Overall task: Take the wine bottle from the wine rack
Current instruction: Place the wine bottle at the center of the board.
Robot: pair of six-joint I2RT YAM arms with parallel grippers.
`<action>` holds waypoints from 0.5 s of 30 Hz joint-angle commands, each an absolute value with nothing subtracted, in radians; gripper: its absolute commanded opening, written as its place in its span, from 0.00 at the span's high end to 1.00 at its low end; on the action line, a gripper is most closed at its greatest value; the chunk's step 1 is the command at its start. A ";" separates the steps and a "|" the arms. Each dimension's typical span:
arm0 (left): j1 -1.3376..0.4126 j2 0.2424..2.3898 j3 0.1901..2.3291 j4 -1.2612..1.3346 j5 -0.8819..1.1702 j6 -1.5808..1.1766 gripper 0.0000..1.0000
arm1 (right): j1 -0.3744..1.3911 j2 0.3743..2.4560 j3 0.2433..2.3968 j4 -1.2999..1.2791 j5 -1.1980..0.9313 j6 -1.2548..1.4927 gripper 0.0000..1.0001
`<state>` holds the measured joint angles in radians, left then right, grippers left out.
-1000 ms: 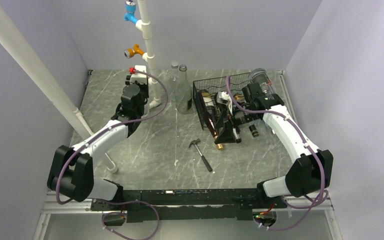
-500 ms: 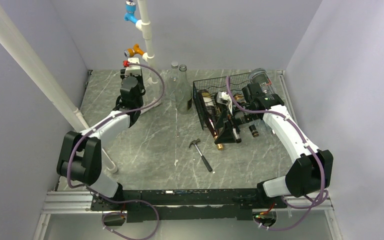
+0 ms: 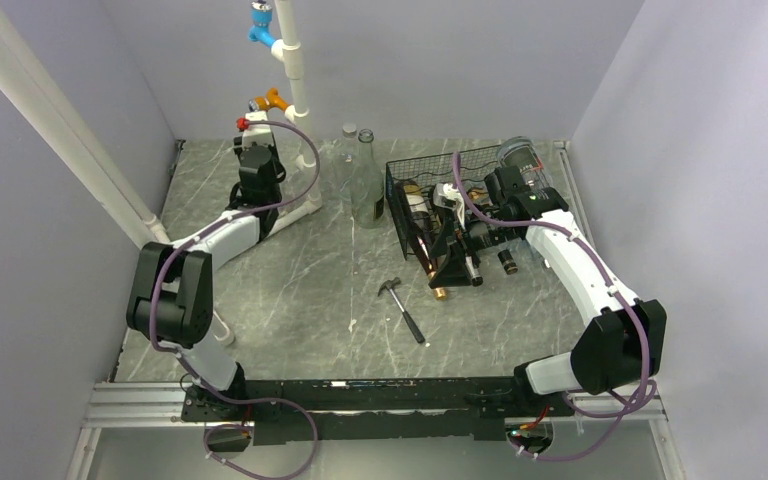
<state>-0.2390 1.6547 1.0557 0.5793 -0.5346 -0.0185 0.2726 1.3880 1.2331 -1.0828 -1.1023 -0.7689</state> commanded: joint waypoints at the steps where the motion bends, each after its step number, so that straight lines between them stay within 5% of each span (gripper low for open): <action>1: -0.209 1.632 1.158 0.807 -0.496 -0.079 1.00 | 0.267 1.371 1.233 -1.082 -1.130 -0.799 0.07; 8: -0.187 1.658 1.151 0.783 -0.453 -0.119 0.99 | 0.266 1.374 1.234 -1.083 -1.129 -0.801 0.07; 15: -0.187 1.650 1.118 0.776 -0.437 -0.141 0.69 | 0.267 1.375 1.236 -1.089 -1.127 -0.804 0.07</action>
